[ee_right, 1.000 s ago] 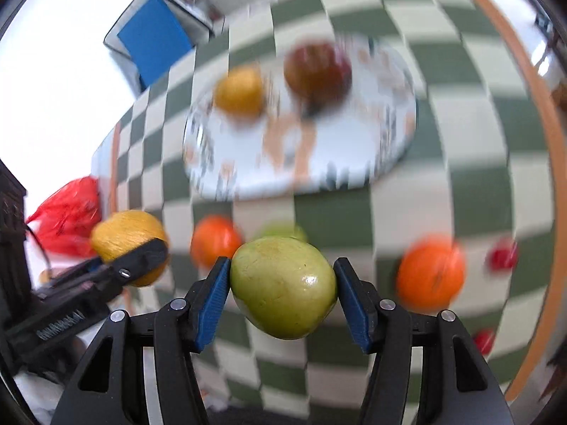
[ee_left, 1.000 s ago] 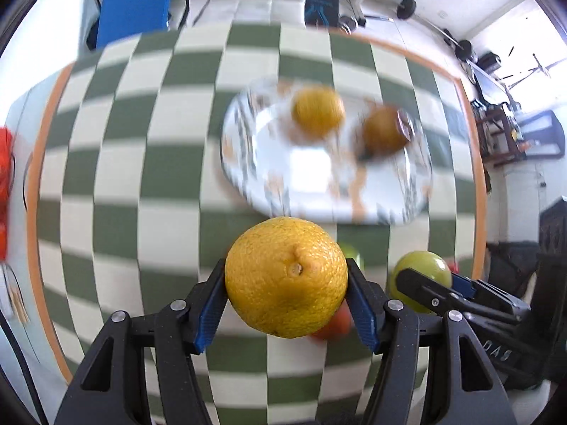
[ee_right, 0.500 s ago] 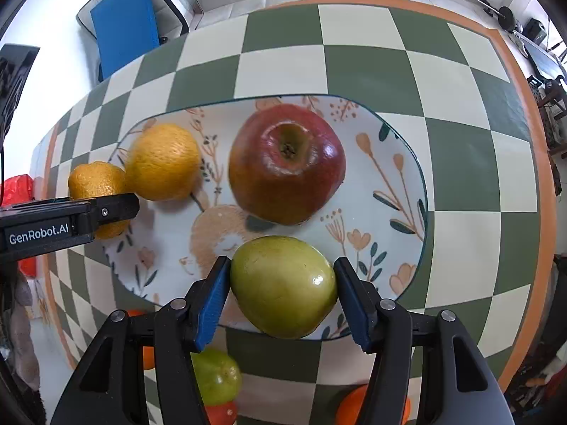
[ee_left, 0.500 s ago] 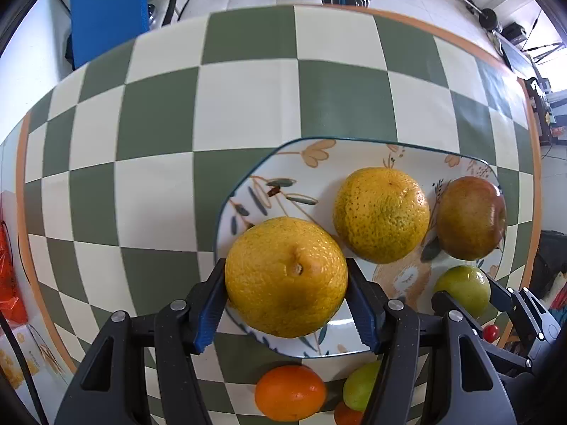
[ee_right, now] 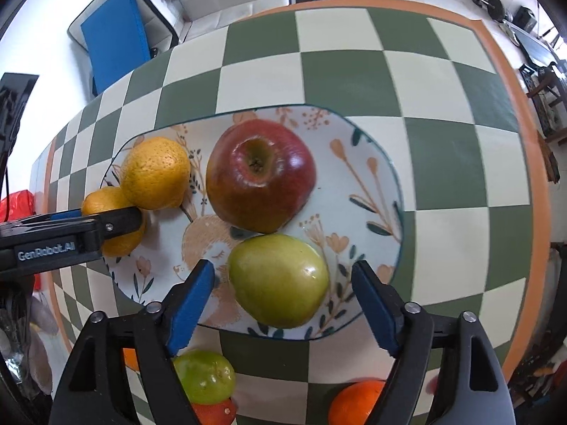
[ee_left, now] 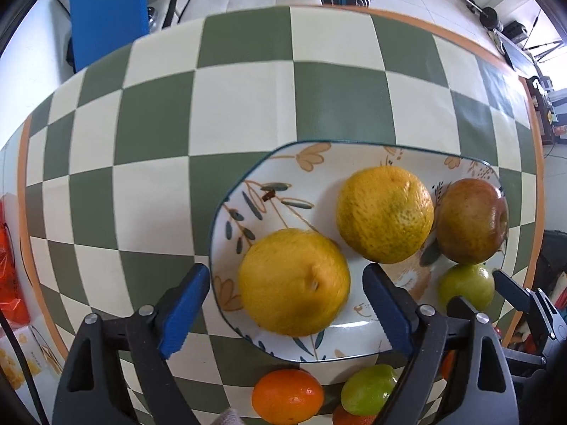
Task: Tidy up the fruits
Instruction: 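Open both tools and lift them back from the plate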
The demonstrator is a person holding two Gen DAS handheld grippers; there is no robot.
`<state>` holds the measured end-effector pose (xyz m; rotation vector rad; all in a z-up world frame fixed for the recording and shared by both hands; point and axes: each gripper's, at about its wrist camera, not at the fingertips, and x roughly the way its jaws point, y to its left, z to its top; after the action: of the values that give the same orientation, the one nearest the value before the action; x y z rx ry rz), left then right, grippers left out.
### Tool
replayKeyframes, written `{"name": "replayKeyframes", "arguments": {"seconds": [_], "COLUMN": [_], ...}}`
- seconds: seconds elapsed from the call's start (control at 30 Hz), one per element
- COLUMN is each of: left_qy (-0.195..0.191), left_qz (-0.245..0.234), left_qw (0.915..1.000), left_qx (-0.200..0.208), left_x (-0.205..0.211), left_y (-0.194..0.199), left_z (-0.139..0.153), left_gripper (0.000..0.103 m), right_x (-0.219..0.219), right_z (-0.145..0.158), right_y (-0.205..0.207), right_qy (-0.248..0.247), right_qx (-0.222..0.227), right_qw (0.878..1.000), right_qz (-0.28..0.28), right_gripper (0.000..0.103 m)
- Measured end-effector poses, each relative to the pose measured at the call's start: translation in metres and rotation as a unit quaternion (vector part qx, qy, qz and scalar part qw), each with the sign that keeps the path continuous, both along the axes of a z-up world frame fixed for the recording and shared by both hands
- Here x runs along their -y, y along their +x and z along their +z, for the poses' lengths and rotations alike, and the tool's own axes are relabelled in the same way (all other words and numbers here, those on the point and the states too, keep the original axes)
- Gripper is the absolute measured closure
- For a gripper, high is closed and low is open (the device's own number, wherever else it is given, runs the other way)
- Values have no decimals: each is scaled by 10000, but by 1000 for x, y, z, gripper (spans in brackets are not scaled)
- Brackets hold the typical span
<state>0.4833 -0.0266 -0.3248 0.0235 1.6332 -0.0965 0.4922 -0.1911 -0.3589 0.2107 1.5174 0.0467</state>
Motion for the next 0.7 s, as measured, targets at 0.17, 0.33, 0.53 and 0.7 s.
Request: {"name": "replayKeyframes", "arguments": {"seconds": [0.17,0.33,0.53,0.7], "left_qy": [35,225,266,232], "left_qz": [125,180,140,108], "left_qw": [9996,9967,9935,9899], "left_qx": [256,753,1097,1397], "left_x": [-9,-13,-8,-9], "left_y": [-11,-40,-82,-114], "left_z": [19,48,77,106], "left_gripper": [15,15,15,15], "right_x": [10,9,5,-3], "right_z": [22,49,79,108], "right_y": [-10,-28,-49,-71], "right_qy": [-197,-535,-608,-734], "right_qx": [44,264,474,711], "right_qw": [9997,9982,9969,9947], "right_qz": [-134,-96,-145,-83], "right_gripper": [8,7,7,7]}}
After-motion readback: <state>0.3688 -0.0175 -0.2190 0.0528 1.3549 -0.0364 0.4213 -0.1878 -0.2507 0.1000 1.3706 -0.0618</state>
